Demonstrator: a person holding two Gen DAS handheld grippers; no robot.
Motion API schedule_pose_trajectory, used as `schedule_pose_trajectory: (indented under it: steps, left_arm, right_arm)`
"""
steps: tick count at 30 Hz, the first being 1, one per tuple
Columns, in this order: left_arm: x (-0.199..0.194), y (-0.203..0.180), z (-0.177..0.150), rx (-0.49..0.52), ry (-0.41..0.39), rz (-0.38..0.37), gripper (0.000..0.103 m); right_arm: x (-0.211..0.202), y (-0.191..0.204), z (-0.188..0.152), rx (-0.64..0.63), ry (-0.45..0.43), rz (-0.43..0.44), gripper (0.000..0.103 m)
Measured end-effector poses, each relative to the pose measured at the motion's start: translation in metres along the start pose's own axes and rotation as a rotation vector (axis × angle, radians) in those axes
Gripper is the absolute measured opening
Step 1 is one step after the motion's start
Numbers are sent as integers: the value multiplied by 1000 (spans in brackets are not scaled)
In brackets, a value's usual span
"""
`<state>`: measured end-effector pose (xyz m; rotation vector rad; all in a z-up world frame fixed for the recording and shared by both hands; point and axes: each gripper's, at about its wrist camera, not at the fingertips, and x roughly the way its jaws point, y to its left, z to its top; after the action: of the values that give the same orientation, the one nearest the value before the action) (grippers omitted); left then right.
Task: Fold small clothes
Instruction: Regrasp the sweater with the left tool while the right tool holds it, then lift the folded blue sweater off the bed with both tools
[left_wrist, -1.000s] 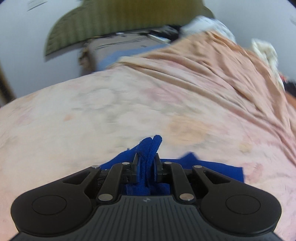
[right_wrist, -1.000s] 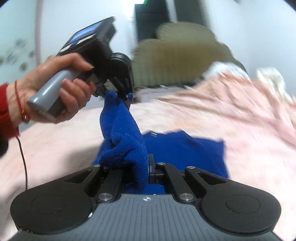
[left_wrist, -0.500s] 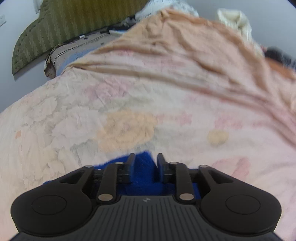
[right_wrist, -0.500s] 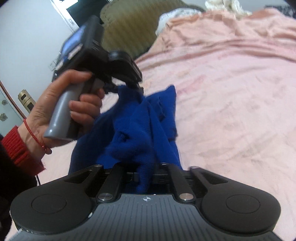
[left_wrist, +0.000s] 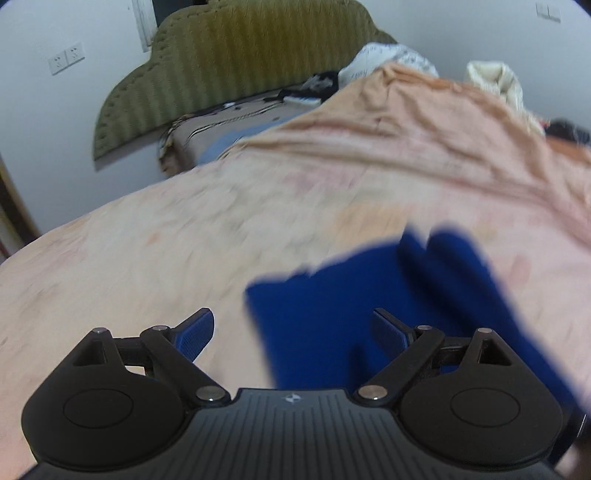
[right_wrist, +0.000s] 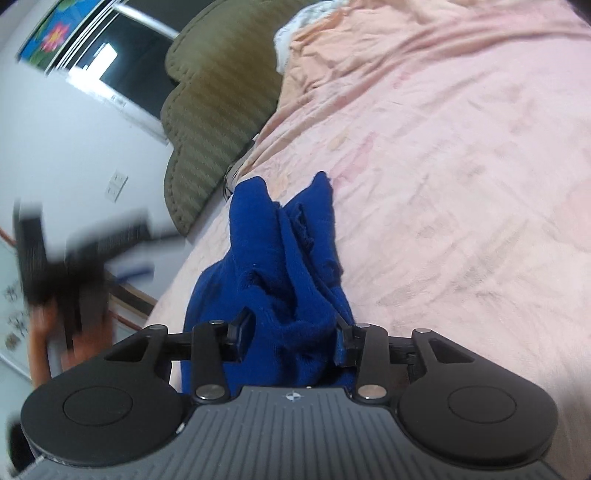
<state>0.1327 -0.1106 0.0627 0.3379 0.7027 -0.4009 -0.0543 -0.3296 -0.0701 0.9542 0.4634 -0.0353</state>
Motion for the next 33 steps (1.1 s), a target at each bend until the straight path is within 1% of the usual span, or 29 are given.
schedule_pose_trajectory:
  steps: [1,2,3,4,6,7,8,9,10,11,12,13,14,15,16,17,18,19,20,21,22,23,24,26,29,30,32,33]
  left_arm:
    - [-4,3,-12,-3,9,7,93]
    - [-8,6,-22,-12,15,2,93]
    - [-12,11,-32,-29,21,-16,93]
    - [-14,14,-39,-41,32,-36,93]
    - [-18,20,-55,-69,48,-76,93]
    - [-19,23,-61,-82,49,-99,93]
    - [-21,25,-66,-101,56,-129,93]
    - [-22,28,-70,-126,64,-164,93]
    - [-23,32,-75,-155,71,-207,93]
    - [-22,33,-79,-191,83,-259,93]
    - [-20,34,-84,-231,102,-313,93]
    - [-16,35,-89,-272,127,-363,93]
    - [-13,35,-95,-312,152,-407,93]
    - [-11,35,-101,-349,163,-434,92]
    - [-14,34,-107,-366,137,-430,93]
    - [-16,32,-110,-376,130,-426,93]
    - [-18,30,-113,-387,130,-442,92]
    - [-20,29,-114,-401,132,-468,91]
    - [-21,28,-114,-416,134,-493,86]
    - [-21,28,-115,-418,134,-508,51]
    - [-21,26,-113,-391,146,-496,23]
    - [-20,26,-112,-361,153,-466,19]
    - [-20,28,-112,-356,149,-462,14]
    - [-30,38,-117,-377,129,-478,12]
    - [-50,45,-124,-332,92,-480,10]
    - [-54,45,-126,-303,88,-488,10]
    - [-56,46,-126,-253,94,-469,11]
    - [-57,49,-123,-231,77,-449,11]
  right_arm:
    - [0,-3,0,22,5,1,32]
    - [-1,-6,1,55,3,0,24]
    - [-1,-13,2,116,15,19,22]
    - [0,-24,3,210,34,68,19]
    - [3,-50,-1,433,80,179,18]
    - [4,-57,-1,474,93,182,12]
    - [3,-58,0,469,104,145,12]
    - [-2,-54,3,417,102,115,22]
    - [-9,-44,6,338,84,85,30]
    - [-18,-31,10,224,51,35,37]
    - [-24,-18,13,121,19,-11,56]
    - [-27,-8,16,29,-4,-62,71]
    - [-25,0,18,-55,-7,-108,74]
    - [-19,6,20,-116,24,-134,74]
    - [-12,7,21,-143,63,-143,74]
    - [-6,8,21,-157,85,-138,74]
    - [-1,11,20,-180,93,-132,72]
    - [4,14,20,-204,104,-135,64]
    - [9,17,20,-218,123,-139,52]
    - [15,19,20,-211,148,-127,45]
    - [21,18,17,-199,175,-105,30]
    - [29,18,14,-186,199,-89,18]
    - [34,15,11,-172,211,-84,18]
    - [34,12,9,-133,197,-70,17]
    - [20,5,6,-52,202,-13,16]
    - [13,4,4,-50,210,0,16]
    - [4,5,-3,-101,218,-13,16]
    - [0,6,-6,-139,228,-28,22]
